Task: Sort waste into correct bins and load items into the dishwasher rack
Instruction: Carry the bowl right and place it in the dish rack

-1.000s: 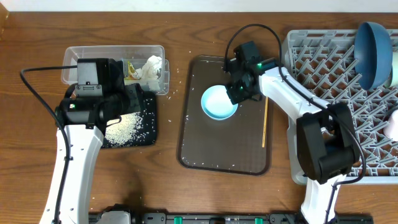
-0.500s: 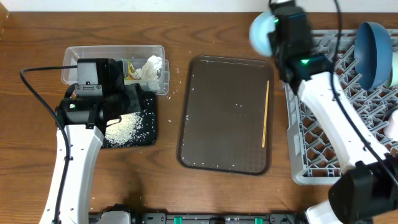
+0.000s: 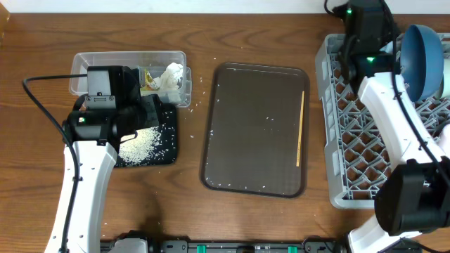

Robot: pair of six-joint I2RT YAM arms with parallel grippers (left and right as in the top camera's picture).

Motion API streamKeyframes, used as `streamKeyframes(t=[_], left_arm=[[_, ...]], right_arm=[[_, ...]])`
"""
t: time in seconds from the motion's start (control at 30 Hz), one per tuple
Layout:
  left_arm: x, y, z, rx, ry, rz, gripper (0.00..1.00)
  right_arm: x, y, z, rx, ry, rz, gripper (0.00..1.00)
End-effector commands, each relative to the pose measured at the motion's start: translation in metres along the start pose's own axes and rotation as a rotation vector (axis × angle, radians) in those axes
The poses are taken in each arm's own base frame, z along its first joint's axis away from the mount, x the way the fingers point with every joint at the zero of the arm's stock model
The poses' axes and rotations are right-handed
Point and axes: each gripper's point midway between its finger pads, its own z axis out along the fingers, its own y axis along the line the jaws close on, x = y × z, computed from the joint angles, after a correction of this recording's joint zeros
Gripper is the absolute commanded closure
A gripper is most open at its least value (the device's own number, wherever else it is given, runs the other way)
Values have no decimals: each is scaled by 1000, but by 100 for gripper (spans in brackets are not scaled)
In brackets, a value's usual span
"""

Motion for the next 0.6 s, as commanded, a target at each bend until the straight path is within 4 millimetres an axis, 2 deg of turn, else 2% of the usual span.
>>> streamKeyframes(t=[0.0,0.37,0.57], left_arm=[[-2,2,-3,-7,-10,-7,48],[-2,2,-3,-7,-10,-7,48],[-2,2,-3,-7,-10,-7,48]], right_arm=[[12,6,17,-14,34,-169,99],[30,32,54,-104,33,-252,99],[36,33,67,-70,77,-274,99]])
